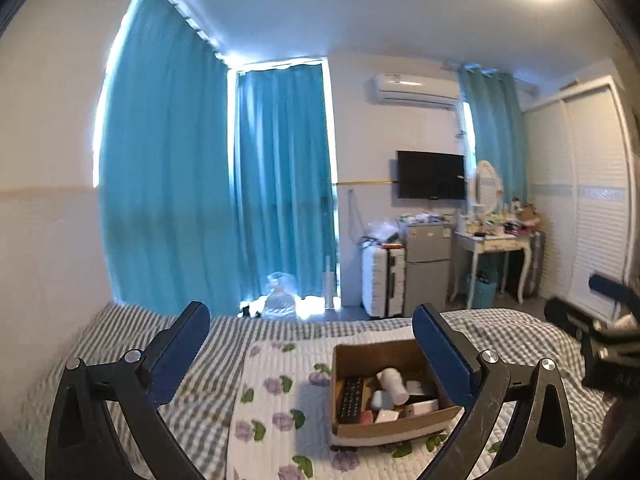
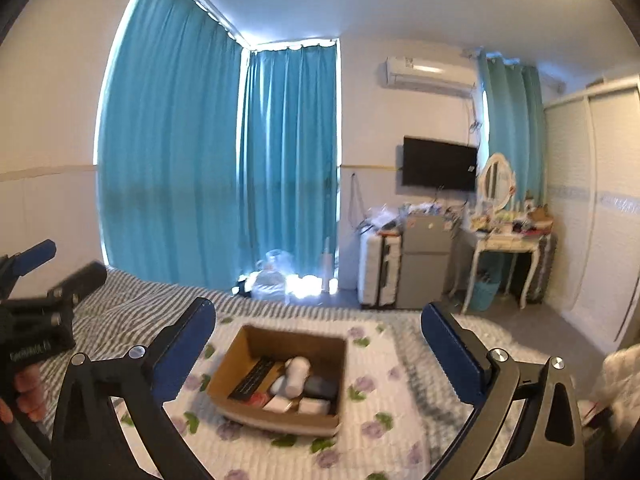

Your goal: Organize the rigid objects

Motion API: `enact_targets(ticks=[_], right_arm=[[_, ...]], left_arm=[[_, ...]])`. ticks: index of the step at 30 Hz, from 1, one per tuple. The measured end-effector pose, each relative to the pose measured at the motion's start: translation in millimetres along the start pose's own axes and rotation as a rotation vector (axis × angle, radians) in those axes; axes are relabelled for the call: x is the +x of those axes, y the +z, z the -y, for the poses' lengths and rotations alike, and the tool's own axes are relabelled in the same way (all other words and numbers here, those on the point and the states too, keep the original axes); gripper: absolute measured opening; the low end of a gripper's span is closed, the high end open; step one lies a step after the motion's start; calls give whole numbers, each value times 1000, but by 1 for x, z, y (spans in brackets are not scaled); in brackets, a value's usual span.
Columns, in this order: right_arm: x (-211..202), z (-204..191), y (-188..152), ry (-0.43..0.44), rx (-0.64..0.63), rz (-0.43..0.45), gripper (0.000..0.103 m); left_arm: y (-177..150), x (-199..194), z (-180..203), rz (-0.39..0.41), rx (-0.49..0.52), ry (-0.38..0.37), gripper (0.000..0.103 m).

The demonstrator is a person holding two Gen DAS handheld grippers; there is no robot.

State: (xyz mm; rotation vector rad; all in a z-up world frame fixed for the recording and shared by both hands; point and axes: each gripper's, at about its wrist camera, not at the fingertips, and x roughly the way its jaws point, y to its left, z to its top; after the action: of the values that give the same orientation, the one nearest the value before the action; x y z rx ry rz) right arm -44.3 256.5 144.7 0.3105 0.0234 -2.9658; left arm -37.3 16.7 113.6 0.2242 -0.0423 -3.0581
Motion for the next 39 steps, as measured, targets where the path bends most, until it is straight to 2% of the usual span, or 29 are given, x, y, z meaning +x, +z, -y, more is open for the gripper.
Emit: enact_targets(ticks=[1, 3, 7, 11, 15, 19, 39], right_arm=[[3, 0, -16, 28, 14, 20, 103], [8, 3, -41, 24, 28, 44, 103], [33, 1, -83, 12, 8, 3, 103], [48, 10, -105, 27, 55, -43, 103], [54, 16, -111, 2, 48, -55, 103], [59, 19, -114, 1, 57, -76, 103], [57, 6, -115, 4, 9, -76, 103]], left_arm=[[-13, 2, 0, -4, -17, -6, 103], [-34, 6, 3, -27, -23, -27, 103], [-69, 16, 18, -52, 37, -24, 103], [-92, 32, 25, -120, 46, -30, 103], [-103, 37, 30, -144, 64, -18, 103], [-108, 37, 28, -164, 41, -23, 103], [-107, 38, 21, -174, 19, -3, 103]])
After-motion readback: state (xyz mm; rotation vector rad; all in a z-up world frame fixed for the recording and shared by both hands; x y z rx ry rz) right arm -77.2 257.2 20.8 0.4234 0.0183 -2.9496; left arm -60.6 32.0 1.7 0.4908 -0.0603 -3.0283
